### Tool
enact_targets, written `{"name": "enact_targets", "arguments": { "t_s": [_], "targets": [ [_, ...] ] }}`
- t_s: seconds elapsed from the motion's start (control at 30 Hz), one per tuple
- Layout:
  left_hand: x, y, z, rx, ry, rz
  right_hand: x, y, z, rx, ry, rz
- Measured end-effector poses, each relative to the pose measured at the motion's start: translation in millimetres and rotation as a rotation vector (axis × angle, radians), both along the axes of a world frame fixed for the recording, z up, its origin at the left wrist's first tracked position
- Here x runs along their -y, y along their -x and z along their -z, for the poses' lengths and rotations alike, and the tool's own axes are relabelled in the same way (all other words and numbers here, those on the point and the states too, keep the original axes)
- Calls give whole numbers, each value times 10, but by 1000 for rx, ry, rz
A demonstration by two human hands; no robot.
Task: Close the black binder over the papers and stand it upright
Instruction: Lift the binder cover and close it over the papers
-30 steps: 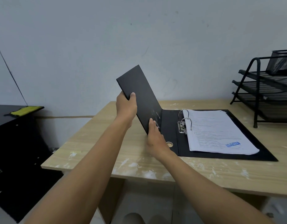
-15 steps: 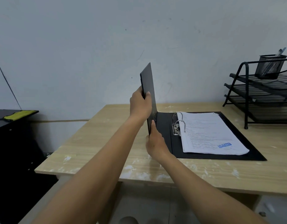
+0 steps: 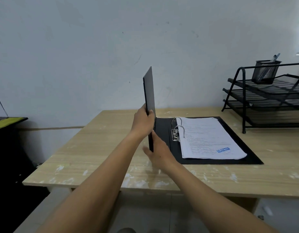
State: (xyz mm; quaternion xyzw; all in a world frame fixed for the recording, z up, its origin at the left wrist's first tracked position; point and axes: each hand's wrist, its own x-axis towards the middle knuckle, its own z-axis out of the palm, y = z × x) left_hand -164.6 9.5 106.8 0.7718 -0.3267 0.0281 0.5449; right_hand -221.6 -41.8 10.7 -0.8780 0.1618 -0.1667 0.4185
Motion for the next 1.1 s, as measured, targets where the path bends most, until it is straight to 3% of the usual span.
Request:
{"name": "enact_targets", "arguments": {
  "t_s": [0.4,0.7,1.1],
  "targets": [
    [342,139,14,114,-67,94,574,842,-286,-80,550,111],
    [589,422,115,220,-179,118,784,1352,-402,-93,762,203],
    [849,748,297,227,-257,237,876,1712,-568,127,1200,298]
  ]
}}
